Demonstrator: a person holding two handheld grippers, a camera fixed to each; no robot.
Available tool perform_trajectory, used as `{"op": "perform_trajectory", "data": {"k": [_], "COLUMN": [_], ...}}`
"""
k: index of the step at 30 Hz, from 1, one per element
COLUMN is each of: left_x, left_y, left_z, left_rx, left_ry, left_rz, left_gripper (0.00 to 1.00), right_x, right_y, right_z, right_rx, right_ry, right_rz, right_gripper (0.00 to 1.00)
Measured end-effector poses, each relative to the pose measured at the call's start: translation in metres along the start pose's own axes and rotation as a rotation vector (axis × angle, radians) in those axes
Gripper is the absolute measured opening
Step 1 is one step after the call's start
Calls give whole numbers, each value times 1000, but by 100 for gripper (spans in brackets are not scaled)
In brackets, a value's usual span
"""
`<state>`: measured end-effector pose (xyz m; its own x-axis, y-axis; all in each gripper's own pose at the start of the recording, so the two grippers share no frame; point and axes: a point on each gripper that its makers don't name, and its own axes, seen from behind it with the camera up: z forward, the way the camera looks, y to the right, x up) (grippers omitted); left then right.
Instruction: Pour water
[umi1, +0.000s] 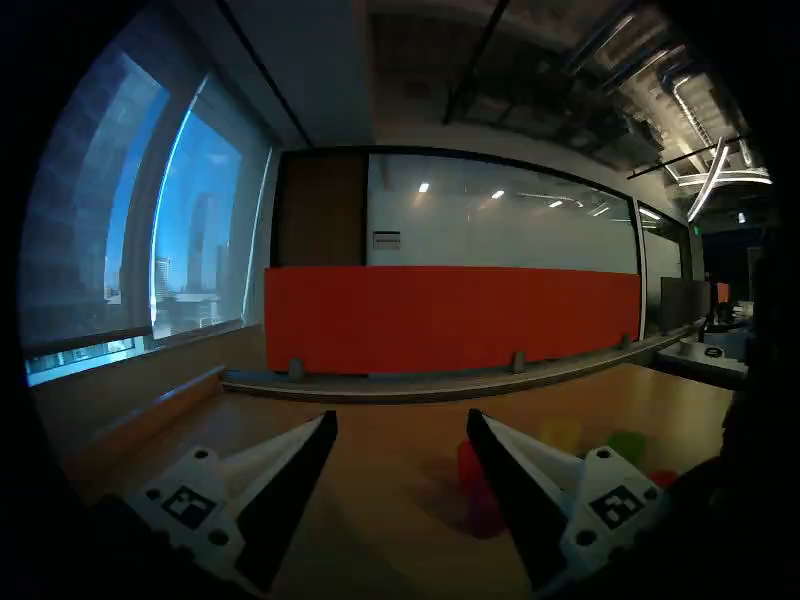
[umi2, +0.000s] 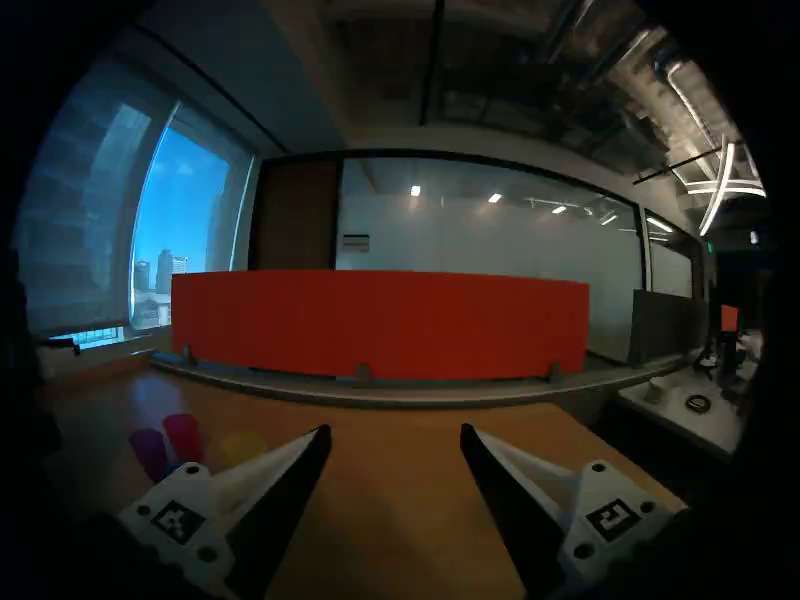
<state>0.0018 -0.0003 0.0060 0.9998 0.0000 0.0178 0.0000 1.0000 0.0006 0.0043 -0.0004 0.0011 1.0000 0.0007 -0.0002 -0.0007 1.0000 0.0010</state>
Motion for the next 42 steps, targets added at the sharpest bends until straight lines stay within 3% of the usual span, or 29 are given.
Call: {"op": "perform_trajectory", "data": {"k": [5,14,26,32,42], "left_x": [11,51,71,72,82], "left_y": [-1,7,15,37,88], "left_z": [9,22,31,33,22], "left_rx": [-12,-70,-142,-233,-468], "left_ry": [-35,-41,-52,-58,-54], "left_rz": [-11,-25,-20,-15,-43], "left_gripper": [97,97,97,97,97], "right_x": [29,62,68,67,74], "right_y": [-4,-7,-14,-27,-74], "right_z": [6,14,21,20,10], "right_rx": [16,46,112,190,432], "right_ry": [1,-13,-41,-54,-60], "right_rz": [6,14,56,46,59], "right_gripper": [100,100,100,100,100]}}
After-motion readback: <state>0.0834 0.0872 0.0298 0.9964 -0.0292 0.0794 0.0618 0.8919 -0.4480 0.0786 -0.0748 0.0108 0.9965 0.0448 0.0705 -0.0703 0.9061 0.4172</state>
